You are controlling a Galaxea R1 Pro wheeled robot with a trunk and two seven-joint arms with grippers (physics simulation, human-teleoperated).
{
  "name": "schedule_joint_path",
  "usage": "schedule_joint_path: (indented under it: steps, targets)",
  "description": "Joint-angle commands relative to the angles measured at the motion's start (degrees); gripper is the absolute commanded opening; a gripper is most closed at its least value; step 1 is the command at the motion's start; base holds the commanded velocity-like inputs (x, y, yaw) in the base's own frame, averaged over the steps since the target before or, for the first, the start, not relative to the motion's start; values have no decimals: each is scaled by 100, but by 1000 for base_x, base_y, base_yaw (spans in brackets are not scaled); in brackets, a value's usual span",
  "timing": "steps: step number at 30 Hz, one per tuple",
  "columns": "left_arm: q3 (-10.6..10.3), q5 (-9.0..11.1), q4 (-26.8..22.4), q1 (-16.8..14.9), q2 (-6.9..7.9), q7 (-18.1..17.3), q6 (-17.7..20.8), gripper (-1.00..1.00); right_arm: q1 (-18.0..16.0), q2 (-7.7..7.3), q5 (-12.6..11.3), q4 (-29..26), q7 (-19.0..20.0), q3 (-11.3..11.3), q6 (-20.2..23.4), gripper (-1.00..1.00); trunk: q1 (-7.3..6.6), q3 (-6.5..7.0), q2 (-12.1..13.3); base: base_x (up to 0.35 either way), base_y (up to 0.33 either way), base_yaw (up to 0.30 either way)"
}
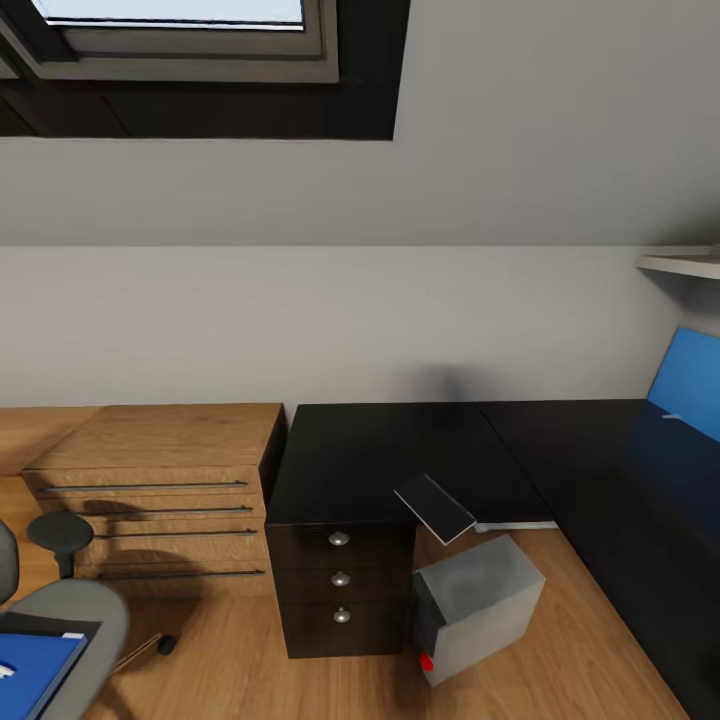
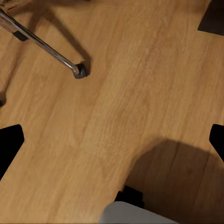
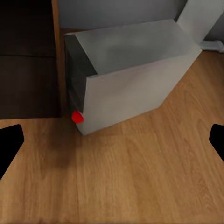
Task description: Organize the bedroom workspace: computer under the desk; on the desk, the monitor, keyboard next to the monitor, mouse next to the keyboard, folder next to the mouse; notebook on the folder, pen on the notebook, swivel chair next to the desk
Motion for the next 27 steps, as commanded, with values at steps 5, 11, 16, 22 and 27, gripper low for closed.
schedule_joint_path:
  steps: [5, 11, 16, 22, 27]
  targets:
    - [-61, 29, 120, -4, -5, 37, -224, 100, -5, 6, -127, 9, -3, 20, -20, 100, 0, -7, -4, 0, 0, 136]
    - [-63, 33, 141, -4, -35, 42, -244, 100, -12, -51, -139, -35, 162, 12, -26, 100, 0, -7, -4, 0, 0, 258]
    - [-56, 35, 143, -4, -35, 45, -245, 100, -13, -57, -142, -33, 209, 11, -26, 100, 0, -7, -4, 0, 0, 275]
    - [-61, 35, 143, -4, -40, 39, -241, 100, -10, -54, -124, -32, 226, 21, -28, 100, 0, -16, -4, 0, 0, 277]
    - [-55, 32, 143, -4, -40, 37, -257, 100, -12, -44, -93, -25, 229, 41, -34, 100, 0, -26, -4, 0, 0, 277]
